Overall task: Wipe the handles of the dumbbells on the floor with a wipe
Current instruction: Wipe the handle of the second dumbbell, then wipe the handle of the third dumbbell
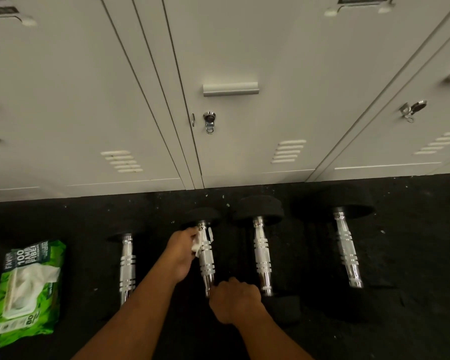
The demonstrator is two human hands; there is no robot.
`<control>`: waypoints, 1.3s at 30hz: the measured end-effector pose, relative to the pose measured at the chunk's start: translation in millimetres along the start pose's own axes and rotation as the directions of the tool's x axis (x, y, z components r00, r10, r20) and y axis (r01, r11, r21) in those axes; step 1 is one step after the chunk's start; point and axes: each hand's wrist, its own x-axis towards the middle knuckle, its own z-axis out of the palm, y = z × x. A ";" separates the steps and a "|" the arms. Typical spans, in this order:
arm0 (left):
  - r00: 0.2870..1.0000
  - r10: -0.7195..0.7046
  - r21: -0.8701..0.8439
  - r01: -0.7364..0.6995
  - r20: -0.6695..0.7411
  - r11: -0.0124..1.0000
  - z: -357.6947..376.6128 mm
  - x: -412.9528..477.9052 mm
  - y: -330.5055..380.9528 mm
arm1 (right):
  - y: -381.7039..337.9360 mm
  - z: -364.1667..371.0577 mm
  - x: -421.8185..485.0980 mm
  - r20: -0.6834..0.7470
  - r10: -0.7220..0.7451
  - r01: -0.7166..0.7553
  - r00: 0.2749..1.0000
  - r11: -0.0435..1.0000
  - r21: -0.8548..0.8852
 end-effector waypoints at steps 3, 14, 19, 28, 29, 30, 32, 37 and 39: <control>0.989 0.086 0.136 -0.103 0.120 0.985 -5.3 -19.0 -8.5 | -1.0 -2.9 -3.0 -0.044 0.027 -0.027 0.999 1.000 0.000; 0.914 0.405 0.599 -0.343 0.034 0.724 -19.4 -107.1 30.8 | 22.2 -80.7 -89.7 -0.475 0.089 -0.067 0.875 0.996 0.065; 0.796 0.586 0.721 -0.496 0.155 0.484 3.9 -169.4 74.1 | 43.4 -115.3 -156.7 -0.595 0.155 -0.088 0.789 0.986 0.140; 0.519 0.700 0.719 -0.695 0.492 0.011 103.9 -294.9 132.4 | 104.2 -159.6 -278.1 -0.724 0.208 -0.147 0.658 0.978 0.147; 0.489 0.697 0.715 -0.698 0.524 -0.047 118.3 -305.7 134.5 | 115.1 -161.8 -288.4 -0.735 0.220 -0.152 0.641 0.975 0.160; 0.473 0.690 0.718 -0.689 0.548 -0.098 132.5 -314.2 135.0 | 125.6 -161.8 -297.5 -0.746 0.232 -0.154 0.625 0.973 0.174; 0.460 0.663 0.719 -0.673 0.590 -0.174 157.4 -323.9 132.2 | 143.9 -157.7 -311.0 -0.764 0.252 -0.148 0.594 0.968 0.204; 0.452 0.584 0.704 -0.631 0.675 -0.326 179.2 -310.8 119.9 | 171.1 -135.2 -301.5 -0.721 0.262 -0.090 0.642 0.959 0.268; 0.456 0.603 0.721 -0.618 0.654 -0.315 173.4 -290.9 113.1 | 173.8 -126.5 -274.0 -0.714 0.236 -0.052 0.659 0.961 0.270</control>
